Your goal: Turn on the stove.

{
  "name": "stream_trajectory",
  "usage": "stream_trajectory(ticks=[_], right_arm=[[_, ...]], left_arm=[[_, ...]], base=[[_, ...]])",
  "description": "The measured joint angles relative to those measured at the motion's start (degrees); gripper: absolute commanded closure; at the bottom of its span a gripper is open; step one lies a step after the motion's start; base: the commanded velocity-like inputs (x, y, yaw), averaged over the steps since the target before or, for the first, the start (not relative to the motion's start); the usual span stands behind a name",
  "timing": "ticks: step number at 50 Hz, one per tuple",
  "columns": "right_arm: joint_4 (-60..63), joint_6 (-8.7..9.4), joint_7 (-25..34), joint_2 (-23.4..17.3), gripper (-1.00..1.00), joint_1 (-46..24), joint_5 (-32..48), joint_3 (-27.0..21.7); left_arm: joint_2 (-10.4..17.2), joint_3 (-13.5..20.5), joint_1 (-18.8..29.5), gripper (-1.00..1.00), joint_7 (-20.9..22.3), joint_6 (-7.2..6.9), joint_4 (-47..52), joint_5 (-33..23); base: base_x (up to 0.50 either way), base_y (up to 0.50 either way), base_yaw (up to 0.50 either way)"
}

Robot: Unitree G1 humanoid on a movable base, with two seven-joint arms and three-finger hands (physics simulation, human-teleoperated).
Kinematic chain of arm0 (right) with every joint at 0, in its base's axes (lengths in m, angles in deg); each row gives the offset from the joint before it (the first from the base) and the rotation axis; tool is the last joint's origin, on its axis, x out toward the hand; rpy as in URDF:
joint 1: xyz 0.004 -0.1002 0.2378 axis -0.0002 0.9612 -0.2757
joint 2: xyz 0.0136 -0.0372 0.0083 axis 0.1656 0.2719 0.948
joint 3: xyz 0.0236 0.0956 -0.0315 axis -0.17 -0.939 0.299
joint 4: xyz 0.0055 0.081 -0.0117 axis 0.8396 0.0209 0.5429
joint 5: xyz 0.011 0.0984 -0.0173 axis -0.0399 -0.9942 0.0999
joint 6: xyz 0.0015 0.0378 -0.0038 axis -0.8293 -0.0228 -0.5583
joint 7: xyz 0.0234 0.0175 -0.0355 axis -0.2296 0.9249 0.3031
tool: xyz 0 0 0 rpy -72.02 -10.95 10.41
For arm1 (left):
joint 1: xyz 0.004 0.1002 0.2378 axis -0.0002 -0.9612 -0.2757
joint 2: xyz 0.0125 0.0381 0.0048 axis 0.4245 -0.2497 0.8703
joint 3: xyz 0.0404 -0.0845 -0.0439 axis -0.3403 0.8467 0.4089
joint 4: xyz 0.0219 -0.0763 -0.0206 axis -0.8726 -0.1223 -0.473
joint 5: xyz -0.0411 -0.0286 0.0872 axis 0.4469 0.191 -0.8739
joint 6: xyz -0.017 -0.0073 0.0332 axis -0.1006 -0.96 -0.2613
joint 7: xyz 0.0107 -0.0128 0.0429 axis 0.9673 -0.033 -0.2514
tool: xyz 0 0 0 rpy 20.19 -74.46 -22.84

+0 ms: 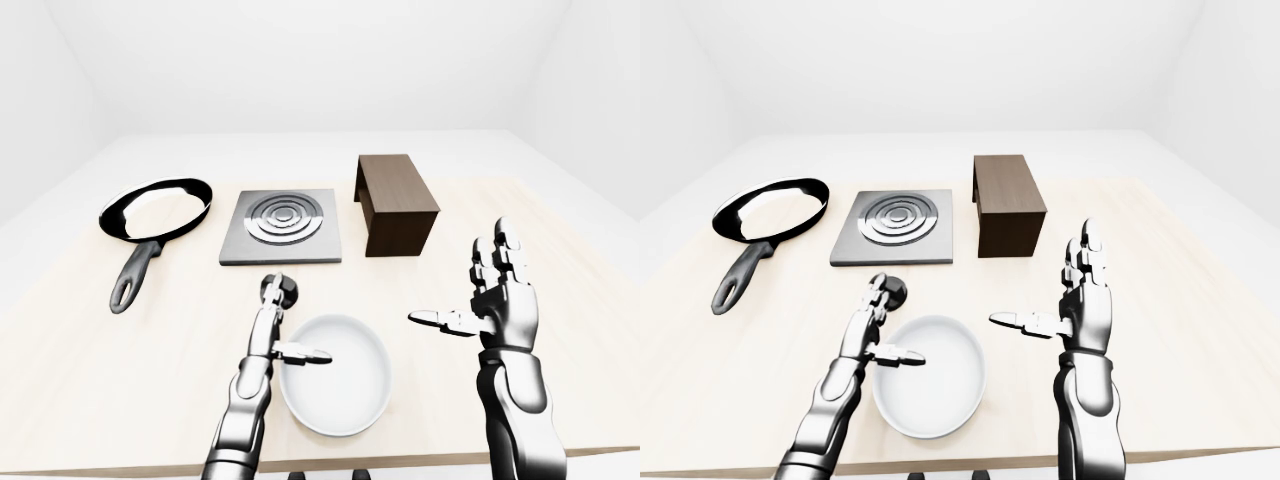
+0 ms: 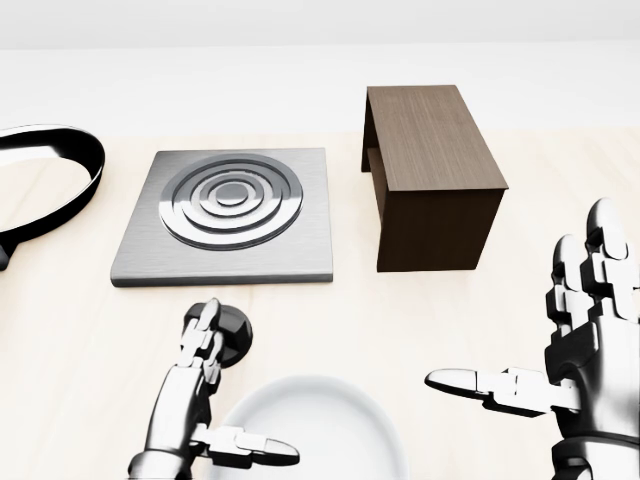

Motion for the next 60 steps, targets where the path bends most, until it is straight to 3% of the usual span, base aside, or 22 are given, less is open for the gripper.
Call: stream_trajectory(ticks=[14, 29, 36, 46, 50, 53, 58, 60], right_arm=[[0.2, 0.0, 0.0, 0.0, -1.0, 0.0, -0.1, 0.0], [0.6, 0.0, 0.1, 0.0, -1.0, 0.1, -0.2, -0.1], [0.5, 0.0, 0.2, 0.0, -1.0, 0.1, -0.2, -0.1], [0.4, 0.0, 0.2, 0.0, -1.0, 0.2, -0.3, -0.1], [0.3, 0.0, 0.2, 0.0, -1.0, 0.2, -0.3, 0.0], [0.2, 0.0, 0.2, 0.0, -1.0, 0.1, -0.3, 0.0], [0.2, 0.0, 0.2, 0.0, -1.0, 0.1, -0.3, 0.1], [0.1, 0.0, 0.3, 0.0, -1.0, 0.1, -0.3, 0.1]], left_arm=[[-0.3, 0.1, 2.8, -1.0, 0.4, -2.21, -0.5, 0.3], [-0.6, 0.4, 6.1, -1.0, 0.5, -3.29, -2.8, 0.6], [-0.9, 0.9, 10.8, -1.0, 0.0, -2.98, -7.7, 0.4], [-1.2, 2.2, 20.1, -1.0, -1.4, -0.6, -19.6, 0.4], [-1.3, 2.7, 24.1, -1.0, -1.9, -0.46, -23.6, 0.5], [-1.4, 2.8, 26.0, -1.0, -2.1, -2.04, -23.5, 0.7], [-1.9, 2.2, 27.0, -1.0, -1.8, -7.39, -17.5, 1.1], [-2.1, 1.8, 26.7, -1.0, -1.6, -7.38, -13.9, 1.2]], base=[[0.0, 0.0, 0.0], [0.0, 0.0, 0.0], [0.0, 0.0, 0.0], [0.0, 0.0, 0.0], [0.0, 0.0, 0.0], [0.0, 0.0, 0.0], [0.0, 0.0, 0.0], [0.0, 0.0, 0.0]])
